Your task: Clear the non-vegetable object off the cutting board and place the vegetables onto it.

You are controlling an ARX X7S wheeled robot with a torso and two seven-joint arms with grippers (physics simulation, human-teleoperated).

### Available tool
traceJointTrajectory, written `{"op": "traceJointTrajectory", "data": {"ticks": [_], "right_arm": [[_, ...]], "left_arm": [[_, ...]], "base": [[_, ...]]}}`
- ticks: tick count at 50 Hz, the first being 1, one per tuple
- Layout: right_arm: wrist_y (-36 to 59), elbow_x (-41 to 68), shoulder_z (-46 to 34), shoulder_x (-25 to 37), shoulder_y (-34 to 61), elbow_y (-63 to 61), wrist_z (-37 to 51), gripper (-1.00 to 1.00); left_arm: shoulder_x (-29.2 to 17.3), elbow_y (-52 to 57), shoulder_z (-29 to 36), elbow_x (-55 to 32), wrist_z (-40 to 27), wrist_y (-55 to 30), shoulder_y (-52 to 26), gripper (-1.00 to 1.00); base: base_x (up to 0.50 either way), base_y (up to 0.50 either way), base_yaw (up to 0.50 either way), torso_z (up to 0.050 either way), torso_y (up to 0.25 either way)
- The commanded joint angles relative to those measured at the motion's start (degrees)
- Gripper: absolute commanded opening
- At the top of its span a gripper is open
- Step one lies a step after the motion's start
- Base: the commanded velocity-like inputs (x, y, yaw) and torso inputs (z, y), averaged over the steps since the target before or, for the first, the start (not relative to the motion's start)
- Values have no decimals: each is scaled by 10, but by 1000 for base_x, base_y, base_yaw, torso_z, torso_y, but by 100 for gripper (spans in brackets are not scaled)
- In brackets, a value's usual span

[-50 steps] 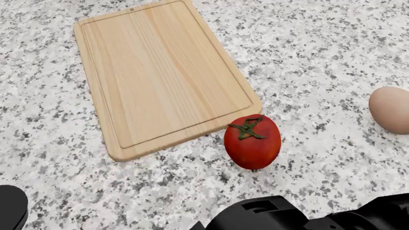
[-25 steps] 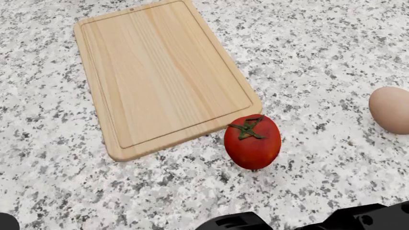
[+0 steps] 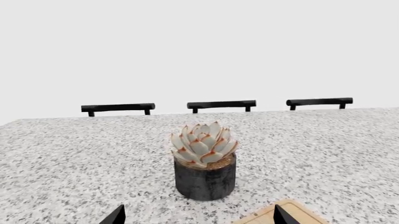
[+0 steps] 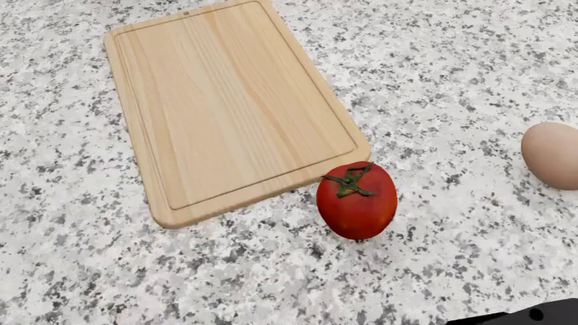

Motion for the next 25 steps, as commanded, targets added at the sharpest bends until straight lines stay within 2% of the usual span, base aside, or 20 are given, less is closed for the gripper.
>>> {"op": "traceJointTrajectory", "data": {"ticks": [1, 25], "right_arm": [[1, -17, -13, 5, -24, -1, -4, 100], [7, -49, -38, 24, -69, 10, -20, 100]], "left_arm": [[-3, 1, -2, 0, 0, 7, 6, 100], [-4, 1, -2, -6, -5, 13, 13, 100]], "base": [[0, 0, 0, 0, 0], [0, 0, 0, 0, -1]]}}
